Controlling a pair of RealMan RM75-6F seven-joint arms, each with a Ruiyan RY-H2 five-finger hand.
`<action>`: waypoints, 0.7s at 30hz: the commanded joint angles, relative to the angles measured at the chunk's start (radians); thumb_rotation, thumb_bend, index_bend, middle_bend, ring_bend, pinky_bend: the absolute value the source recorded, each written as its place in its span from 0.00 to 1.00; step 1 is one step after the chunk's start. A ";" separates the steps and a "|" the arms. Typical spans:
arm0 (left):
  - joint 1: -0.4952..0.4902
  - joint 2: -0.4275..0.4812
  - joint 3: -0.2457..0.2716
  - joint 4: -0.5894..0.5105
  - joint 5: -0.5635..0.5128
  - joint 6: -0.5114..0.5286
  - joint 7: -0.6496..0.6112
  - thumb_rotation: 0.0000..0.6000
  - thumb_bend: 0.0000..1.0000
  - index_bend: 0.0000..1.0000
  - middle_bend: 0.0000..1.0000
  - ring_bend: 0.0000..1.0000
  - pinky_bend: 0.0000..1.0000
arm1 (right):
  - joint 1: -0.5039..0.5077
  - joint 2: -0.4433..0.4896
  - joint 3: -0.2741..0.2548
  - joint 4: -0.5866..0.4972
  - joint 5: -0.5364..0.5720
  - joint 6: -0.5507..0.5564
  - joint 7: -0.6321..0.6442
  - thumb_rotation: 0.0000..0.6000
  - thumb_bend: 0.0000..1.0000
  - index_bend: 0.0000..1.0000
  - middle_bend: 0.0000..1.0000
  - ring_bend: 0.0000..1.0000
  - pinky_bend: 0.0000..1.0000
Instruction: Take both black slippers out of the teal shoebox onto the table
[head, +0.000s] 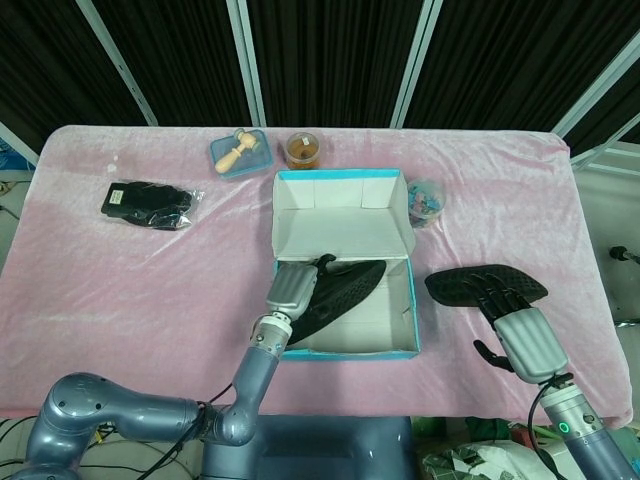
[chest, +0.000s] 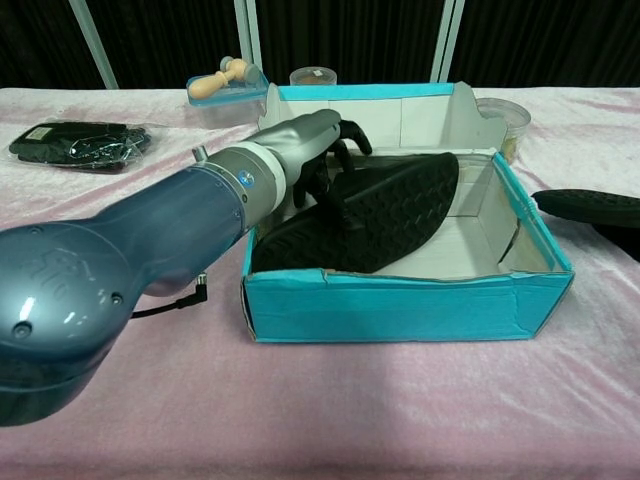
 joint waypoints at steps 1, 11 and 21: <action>0.029 -0.002 0.022 0.003 0.089 0.052 -0.012 1.00 0.24 0.39 0.48 0.48 0.63 | 0.000 0.000 0.001 0.000 0.000 0.001 0.001 1.00 0.22 0.00 0.06 0.04 0.22; 0.078 0.034 0.011 -0.054 0.236 0.117 -0.036 1.00 0.25 0.38 0.48 0.48 0.63 | -0.001 0.001 0.004 -0.003 -0.004 0.003 -0.002 1.00 0.22 0.00 0.06 0.04 0.22; 0.184 0.205 -0.013 -0.325 0.400 0.185 -0.149 1.00 0.25 0.38 0.48 0.48 0.64 | 0.005 0.007 0.016 -0.007 0.001 0.001 -0.003 1.00 0.22 0.00 0.06 0.04 0.22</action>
